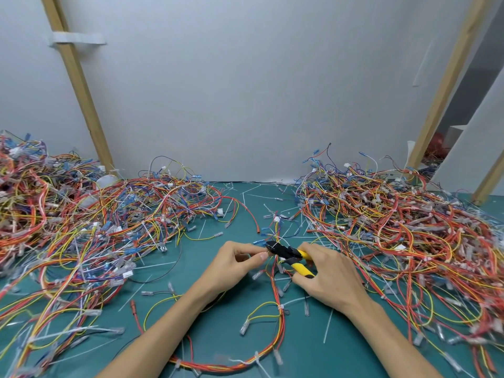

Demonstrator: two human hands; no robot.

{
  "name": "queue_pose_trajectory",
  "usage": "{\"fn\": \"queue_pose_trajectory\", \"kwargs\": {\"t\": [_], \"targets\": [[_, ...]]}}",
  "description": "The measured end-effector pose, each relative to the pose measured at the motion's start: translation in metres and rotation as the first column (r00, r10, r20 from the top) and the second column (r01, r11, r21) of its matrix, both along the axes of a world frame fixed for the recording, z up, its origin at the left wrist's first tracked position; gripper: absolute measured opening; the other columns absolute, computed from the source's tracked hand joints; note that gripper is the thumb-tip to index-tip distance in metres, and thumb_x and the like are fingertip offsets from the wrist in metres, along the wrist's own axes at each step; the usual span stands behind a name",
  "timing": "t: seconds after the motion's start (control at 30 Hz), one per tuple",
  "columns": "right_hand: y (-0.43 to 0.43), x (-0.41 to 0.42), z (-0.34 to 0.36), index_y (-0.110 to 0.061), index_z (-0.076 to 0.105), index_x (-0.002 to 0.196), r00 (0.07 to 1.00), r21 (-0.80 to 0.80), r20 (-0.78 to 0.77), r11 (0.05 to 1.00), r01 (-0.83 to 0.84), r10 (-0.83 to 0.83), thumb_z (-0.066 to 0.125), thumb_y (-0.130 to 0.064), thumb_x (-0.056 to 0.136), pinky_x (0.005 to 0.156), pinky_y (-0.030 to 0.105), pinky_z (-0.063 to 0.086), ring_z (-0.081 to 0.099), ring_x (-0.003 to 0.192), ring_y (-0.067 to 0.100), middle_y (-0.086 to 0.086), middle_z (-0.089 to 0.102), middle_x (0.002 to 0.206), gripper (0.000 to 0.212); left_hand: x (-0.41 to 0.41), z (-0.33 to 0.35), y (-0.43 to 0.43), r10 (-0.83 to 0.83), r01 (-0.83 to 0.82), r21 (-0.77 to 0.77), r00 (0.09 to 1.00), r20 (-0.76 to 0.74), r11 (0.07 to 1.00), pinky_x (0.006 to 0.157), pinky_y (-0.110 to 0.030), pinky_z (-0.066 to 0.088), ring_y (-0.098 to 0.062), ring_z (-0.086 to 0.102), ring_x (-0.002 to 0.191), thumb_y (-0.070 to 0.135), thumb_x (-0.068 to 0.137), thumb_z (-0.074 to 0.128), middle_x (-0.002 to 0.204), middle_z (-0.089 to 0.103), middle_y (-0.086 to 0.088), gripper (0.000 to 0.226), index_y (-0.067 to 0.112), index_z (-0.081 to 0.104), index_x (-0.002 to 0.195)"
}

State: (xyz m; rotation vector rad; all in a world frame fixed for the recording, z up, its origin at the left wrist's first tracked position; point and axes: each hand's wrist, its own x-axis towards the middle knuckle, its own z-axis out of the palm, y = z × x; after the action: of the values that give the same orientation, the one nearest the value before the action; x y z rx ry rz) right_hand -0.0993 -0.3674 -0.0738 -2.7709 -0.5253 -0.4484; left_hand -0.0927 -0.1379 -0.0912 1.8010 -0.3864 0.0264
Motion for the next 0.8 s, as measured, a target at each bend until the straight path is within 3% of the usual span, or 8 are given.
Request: {"fn": "queue_pose_trajectory", "kwargs": {"t": [0.2, 0.57, 0.7, 0.8], "targets": [[-0.0007, 0.0000, 0.0018, -0.033, 0.055, 0.095, 1.000, -0.021, 0.001, 1.000, 0.015, -0.015, 0.038, -0.061, 0.068, 0.059, 0.030, 0.042, 0.052, 0.072, 0.013, -0.010, 0.059, 0.079, 0.042, 0.0004, -0.0003, -0.0001, 0.010, -0.010, 0.007, 1.000, -0.006, 1.000, 0.067, -0.032, 0.031, -0.017, 0.038, 0.071, 0.026, 0.092, 0.065, 0.076, 0.065, 0.013, 0.013, 0.025, 0.079, 0.094], [-0.0019, -0.0011, 0.0043, -0.035, 0.055, 0.096, 1.000, -0.019, -0.020, 1.000, 0.017, -0.018, 0.043, -0.060, 0.070, 0.057, 0.030, 0.037, 0.049, 0.070, 0.011, -0.011, 0.059, 0.079, 0.039, -0.0030, 0.0048, -0.0021, 0.012, -0.012, -0.003, 1.000, -0.021, 1.000, 0.070, -0.033, 0.033, -0.017, 0.040, 0.074, 0.026, 0.092, 0.065, 0.090, 0.070, -0.019, 0.015, 0.022, 0.078, 0.100], [-0.0015, -0.0014, 0.0019, -0.032, 0.057, 0.103, 1.000, 0.000, -0.014, 1.000, 0.008, -0.008, 0.055, -0.053, 0.074, 0.062, 0.030, 0.039, 0.055, 0.082, 0.014, -0.012, 0.058, 0.087, 0.036, -0.0028, 0.0049, -0.0020, 0.008, -0.008, -0.002, 1.000, -0.027, 1.000, 0.070, -0.033, 0.032, -0.016, 0.040, 0.074, 0.025, 0.093, 0.065, 0.081, 0.065, -0.004, 0.015, 0.021, 0.078, 0.098], [-0.0019, -0.0002, 0.0008, -0.031, 0.057, 0.114, 1.000, 0.025, -0.006, 1.000, -0.010, 0.010, 0.059, -0.050, 0.073, 0.078, 0.029, 0.041, 0.053, 0.095, 0.015, -0.012, 0.058, 0.099, 0.044, -0.0032, 0.0053, -0.0020, -0.011, 0.011, 0.006, 1.000, -0.018, 1.000, 0.071, -0.031, 0.036, -0.013, 0.044, 0.075, 0.022, 0.093, 0.065, 0.082, 0.067, 0.001, 0.014, 0.019, 0.078, 0.095]]}}
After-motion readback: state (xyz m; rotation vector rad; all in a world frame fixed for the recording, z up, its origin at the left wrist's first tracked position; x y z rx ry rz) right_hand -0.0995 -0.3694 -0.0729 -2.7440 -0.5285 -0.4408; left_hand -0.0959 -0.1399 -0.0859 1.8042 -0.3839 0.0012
